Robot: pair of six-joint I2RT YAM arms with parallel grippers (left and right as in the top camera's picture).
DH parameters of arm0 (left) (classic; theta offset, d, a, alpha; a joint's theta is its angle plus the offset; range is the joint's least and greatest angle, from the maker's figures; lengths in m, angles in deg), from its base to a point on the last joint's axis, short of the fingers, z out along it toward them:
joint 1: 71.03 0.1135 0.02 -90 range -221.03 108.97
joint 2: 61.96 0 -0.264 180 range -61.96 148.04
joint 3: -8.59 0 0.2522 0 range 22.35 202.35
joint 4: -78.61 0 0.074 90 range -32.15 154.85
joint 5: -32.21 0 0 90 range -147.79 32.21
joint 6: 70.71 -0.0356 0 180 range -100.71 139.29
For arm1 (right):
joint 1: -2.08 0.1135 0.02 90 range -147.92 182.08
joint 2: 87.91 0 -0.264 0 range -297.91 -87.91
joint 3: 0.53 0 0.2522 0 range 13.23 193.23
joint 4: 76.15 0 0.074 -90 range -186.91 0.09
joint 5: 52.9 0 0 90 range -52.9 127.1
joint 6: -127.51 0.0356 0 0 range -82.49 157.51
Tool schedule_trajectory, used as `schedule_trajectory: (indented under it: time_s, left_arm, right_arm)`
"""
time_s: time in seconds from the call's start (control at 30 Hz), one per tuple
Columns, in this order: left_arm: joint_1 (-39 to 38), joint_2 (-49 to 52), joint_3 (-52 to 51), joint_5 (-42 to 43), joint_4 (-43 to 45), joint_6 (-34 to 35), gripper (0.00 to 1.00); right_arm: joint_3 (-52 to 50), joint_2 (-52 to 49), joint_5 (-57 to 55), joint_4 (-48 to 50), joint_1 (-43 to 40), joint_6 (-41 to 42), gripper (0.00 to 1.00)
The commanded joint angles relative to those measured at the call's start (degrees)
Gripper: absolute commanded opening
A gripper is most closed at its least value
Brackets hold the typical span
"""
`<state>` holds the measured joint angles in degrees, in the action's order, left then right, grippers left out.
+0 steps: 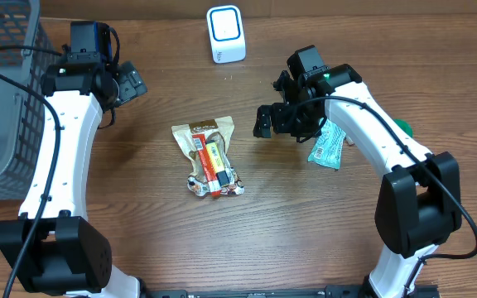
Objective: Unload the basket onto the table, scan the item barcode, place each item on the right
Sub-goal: 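Release the pack and move the right gripper left over the snack bag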
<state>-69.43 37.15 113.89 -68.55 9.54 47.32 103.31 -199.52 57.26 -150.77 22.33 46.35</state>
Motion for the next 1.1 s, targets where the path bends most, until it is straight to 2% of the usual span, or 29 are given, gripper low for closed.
schedule_trajectory:
  time_s: [0.0,0.23,0.3,0.63,0.87,0.9,1.07]
  left_arm:
    - [0.2,-0.5,0.3,-0.1,0.0,-1.2,1.0]
    - [0.2,-0.5,0.3,-0.1,0.0,-1.2,1.0]
    - [0.2,-0.5,0.3,-0.1,0.0,-1.2,1.0]
    - [0.2,-0.5,0.3,-0.1,0.0,-1.2,1.0]
    - [0.2,-0.5,0.3,-0.1,0.0,-1.2,1.0]
    - [0.2,-0.5,0.3,-0.1,0.0,-1.2,1.0]
    - [0.2,-0.5,0.3,-0.1,0.0,-1.2,1.0]
  right_arm:
    - [0.0,0.7,0.3,0.4,-0.2,0.2,1.0]
    - [0.0,0.7,0.4,0.4,-0.2,0.2,1.0]
    - [0.0,0.7,0.6,3.5,-0.2,0.2,1.0]
    - [0.0,0.7,9.5,4.2,-0.2,2.7,1.0]
    - [0.0,0.7,9.4,1.6,1.5,3.3,0.75]
    - [0.0,0.7,8.5,0.9,2.9,3.4,0.68]
    - [0.0,0.7,3.4,-0.3,6.9,3.4,0.64]
